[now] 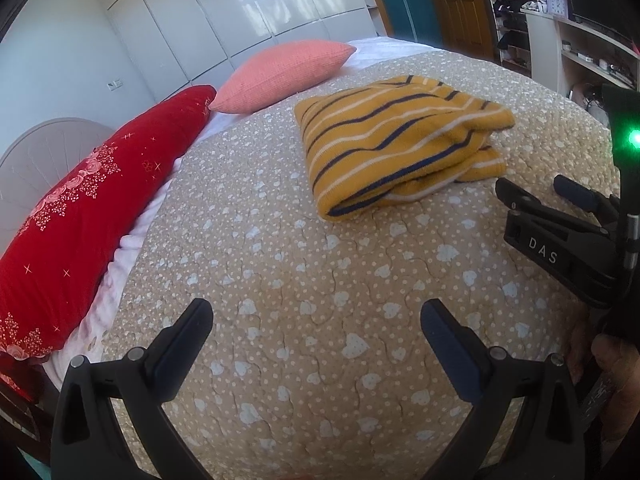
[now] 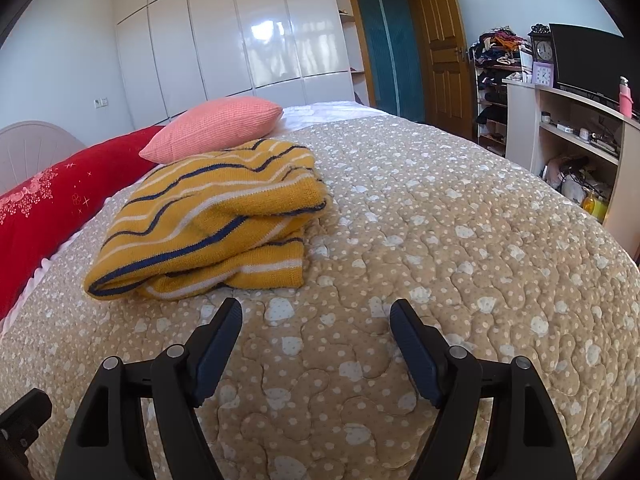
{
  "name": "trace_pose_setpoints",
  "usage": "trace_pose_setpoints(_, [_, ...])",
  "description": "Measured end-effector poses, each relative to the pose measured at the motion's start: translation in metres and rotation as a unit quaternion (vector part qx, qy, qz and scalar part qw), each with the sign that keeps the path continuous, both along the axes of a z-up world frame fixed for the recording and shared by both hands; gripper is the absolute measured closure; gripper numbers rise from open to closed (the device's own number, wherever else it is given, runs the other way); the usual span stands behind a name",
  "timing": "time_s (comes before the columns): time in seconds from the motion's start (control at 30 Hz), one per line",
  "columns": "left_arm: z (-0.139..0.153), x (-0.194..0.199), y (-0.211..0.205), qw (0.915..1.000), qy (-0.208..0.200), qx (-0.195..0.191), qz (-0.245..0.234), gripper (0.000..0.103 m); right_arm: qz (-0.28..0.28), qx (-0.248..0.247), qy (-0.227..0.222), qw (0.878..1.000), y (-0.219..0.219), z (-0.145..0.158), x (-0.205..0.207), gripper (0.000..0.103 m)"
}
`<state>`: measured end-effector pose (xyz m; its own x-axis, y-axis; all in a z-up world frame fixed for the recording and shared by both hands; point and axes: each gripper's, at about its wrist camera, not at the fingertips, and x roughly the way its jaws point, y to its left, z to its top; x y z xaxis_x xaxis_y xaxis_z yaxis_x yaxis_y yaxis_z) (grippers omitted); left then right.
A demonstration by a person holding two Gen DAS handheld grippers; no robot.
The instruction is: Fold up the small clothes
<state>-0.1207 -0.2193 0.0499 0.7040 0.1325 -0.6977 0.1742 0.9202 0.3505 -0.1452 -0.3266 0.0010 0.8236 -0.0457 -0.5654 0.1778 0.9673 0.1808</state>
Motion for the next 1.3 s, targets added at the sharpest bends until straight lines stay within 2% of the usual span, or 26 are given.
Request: trace_pose_setpoints(1.3, [-0.018,-0.003,-0.004,0.9992,0.018,0.034,-0.007,0.0,0.012,-0.02,0.012,1.0,0.003,-0.007,0.008,0.015])
